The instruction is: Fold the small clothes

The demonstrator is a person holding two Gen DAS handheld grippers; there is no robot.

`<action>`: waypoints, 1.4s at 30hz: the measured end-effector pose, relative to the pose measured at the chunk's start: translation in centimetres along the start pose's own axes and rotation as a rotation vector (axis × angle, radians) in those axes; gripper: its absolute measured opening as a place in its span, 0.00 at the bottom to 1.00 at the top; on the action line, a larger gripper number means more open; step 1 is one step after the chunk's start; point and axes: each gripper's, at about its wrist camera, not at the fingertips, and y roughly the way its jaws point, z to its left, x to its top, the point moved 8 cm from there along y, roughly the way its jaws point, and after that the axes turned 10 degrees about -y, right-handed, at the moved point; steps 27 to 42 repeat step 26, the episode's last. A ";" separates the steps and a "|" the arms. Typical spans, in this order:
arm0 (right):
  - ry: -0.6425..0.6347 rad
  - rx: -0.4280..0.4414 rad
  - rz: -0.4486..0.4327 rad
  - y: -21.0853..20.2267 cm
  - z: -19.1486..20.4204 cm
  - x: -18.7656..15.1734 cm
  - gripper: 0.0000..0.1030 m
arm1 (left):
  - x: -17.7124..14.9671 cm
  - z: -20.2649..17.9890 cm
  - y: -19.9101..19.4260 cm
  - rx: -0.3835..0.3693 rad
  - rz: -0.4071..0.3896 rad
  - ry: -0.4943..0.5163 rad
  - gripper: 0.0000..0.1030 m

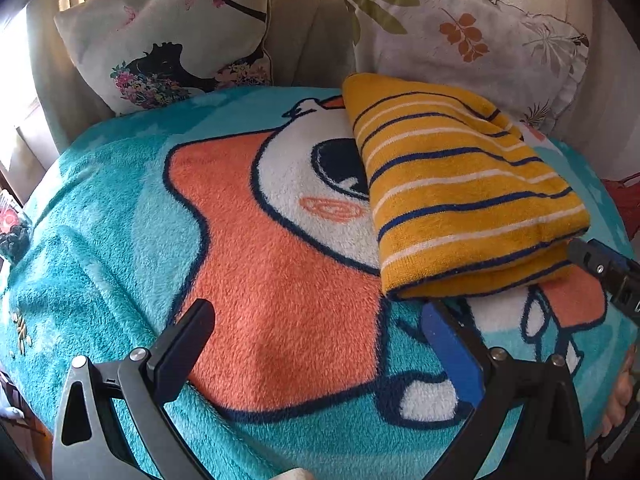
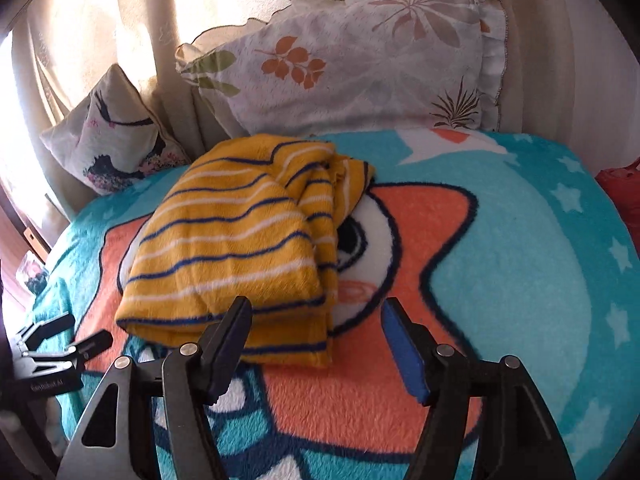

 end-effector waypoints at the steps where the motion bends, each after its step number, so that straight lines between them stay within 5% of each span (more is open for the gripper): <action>1: -0.016 -0.003 0.009 0.3 0.7 -0.2 0.70 | -0.1 -0.1 -0.2 -0.003 -0.002 0.004 1.00; 8: -0.120 -0.015 0.029 0.8 4.8 -0.4 0.71 | -1.1 -0.9 -1.4 -0.038 -0.004 0.018 1.00; 21: -0.134 -0.099 0.030 -0.8 5.5 -0.8 0.76 | -2.3 -1.9 -2.7 -0.127 0.001 0.021 1.00; 42: -0.142 -0.093 0.041 -0.7 6.3 -1.0 0.76 | -2.5 -1.8 -2.9 -0.116 -0.013 0.030 1.00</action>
